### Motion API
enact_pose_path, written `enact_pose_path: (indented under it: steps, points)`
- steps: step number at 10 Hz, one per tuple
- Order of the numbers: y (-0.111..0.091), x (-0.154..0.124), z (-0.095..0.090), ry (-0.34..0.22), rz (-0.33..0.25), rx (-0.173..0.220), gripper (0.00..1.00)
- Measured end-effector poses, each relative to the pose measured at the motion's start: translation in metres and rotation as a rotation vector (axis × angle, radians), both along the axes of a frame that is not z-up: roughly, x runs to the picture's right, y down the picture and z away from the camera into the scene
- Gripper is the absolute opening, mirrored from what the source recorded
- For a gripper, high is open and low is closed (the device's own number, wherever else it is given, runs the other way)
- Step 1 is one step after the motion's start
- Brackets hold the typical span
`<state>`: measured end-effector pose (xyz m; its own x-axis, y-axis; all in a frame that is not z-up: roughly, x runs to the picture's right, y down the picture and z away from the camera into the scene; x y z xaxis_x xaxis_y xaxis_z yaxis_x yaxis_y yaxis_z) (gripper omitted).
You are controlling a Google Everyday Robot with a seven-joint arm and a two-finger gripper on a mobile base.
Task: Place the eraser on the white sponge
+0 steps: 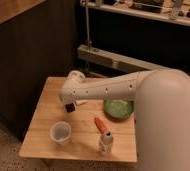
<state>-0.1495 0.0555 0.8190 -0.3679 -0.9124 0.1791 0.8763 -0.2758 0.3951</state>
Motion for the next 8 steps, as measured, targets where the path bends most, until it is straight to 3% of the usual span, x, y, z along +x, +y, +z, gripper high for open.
enact_pose_path:
  steps: [2,5,8]
  points:
    - [-0.01,0.018,-0.008,-0.006,0.02,-0.007,0.0]
    - [-0.036,0.068,-0.032,-0.062,0.051,-0.05,0.0]
    - [-0.057,0.12,-0.031,-0.04,0.071,-0.148,0.0]
